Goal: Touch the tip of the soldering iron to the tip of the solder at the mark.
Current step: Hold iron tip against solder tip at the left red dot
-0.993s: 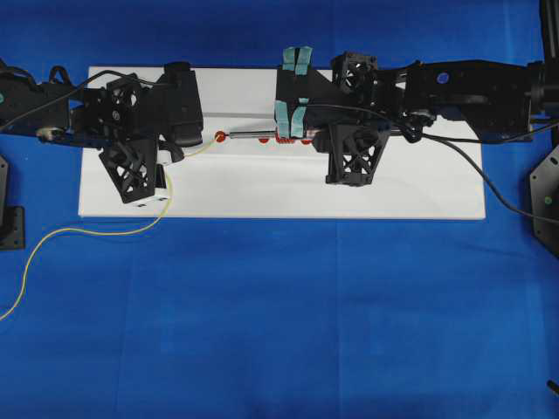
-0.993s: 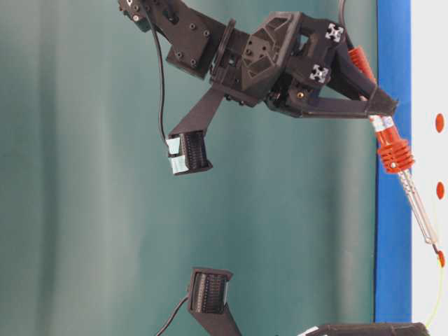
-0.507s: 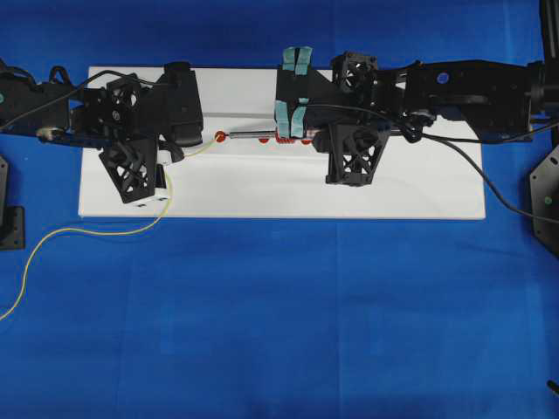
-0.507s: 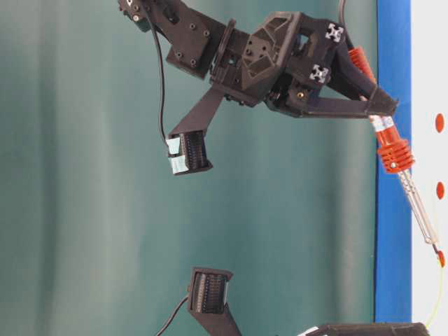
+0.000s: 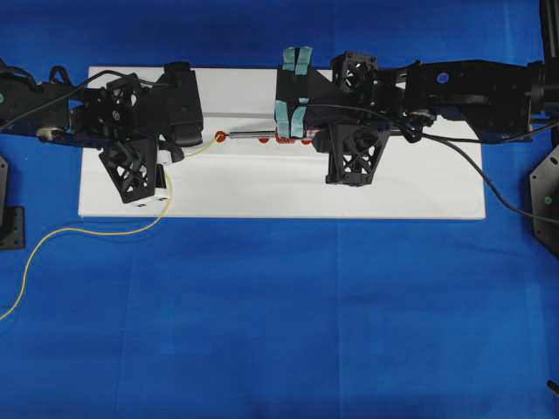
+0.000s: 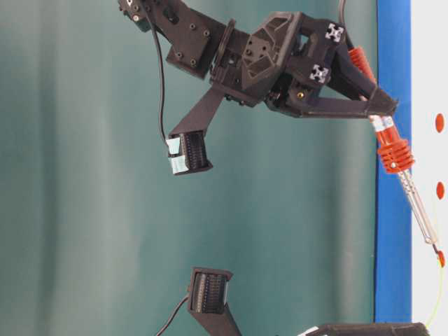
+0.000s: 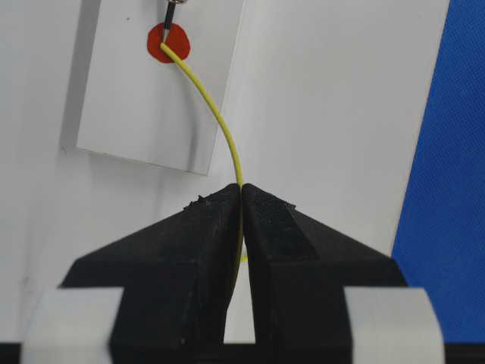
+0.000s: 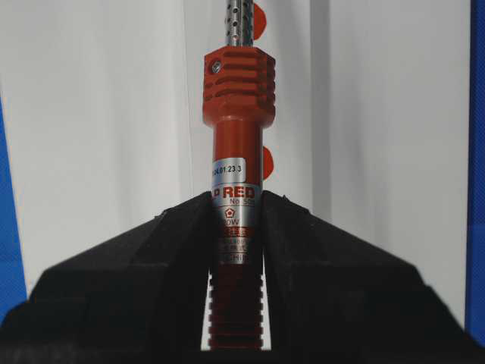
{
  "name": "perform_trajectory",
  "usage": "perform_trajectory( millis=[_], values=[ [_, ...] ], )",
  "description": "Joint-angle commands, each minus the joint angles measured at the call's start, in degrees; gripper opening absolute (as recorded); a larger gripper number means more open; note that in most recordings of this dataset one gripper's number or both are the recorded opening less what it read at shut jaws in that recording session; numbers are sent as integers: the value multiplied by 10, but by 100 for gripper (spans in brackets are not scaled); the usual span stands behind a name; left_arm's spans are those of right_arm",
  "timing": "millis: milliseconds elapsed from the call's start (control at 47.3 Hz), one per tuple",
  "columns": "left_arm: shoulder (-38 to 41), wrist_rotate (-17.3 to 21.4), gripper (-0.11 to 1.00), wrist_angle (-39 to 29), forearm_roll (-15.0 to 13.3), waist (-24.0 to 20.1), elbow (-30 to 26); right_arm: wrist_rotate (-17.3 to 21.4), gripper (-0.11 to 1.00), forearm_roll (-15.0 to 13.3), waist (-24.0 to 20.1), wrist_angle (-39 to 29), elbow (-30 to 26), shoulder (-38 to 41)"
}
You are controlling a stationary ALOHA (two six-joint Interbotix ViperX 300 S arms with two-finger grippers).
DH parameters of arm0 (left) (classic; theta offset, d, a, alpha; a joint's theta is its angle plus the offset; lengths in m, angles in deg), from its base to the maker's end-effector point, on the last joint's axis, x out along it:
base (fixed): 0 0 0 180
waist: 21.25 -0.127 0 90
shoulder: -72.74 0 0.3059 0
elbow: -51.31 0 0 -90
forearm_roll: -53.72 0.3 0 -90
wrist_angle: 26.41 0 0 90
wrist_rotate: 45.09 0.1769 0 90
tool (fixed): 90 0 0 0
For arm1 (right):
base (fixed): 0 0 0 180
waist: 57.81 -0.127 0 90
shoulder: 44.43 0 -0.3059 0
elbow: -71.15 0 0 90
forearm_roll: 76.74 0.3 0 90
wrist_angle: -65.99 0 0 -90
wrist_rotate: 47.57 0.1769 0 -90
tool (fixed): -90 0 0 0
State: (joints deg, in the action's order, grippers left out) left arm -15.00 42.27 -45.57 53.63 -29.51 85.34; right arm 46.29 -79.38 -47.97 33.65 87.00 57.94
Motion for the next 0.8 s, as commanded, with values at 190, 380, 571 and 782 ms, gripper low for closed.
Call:
perform_trajectory(
  millis=[190, 380, 571, 782],
  values=[
    [-5, 1, 2, 3, 1, 1, -8, 0, 7, -2, 1, 2, -9, -7],
    [-5, 0, 2, 3, 1, 2, -7, 0, 6, -3, 1, 3, -9, -7],
    [-7, 1, 2, 3, 1, 3, -6, 1, 7, -3, 1, 2, -9, -7],
    [-40, 1, 2, -30, 1, 8, -4, 2, 7, -3, 1, 2, -9, -7]
  ],
)
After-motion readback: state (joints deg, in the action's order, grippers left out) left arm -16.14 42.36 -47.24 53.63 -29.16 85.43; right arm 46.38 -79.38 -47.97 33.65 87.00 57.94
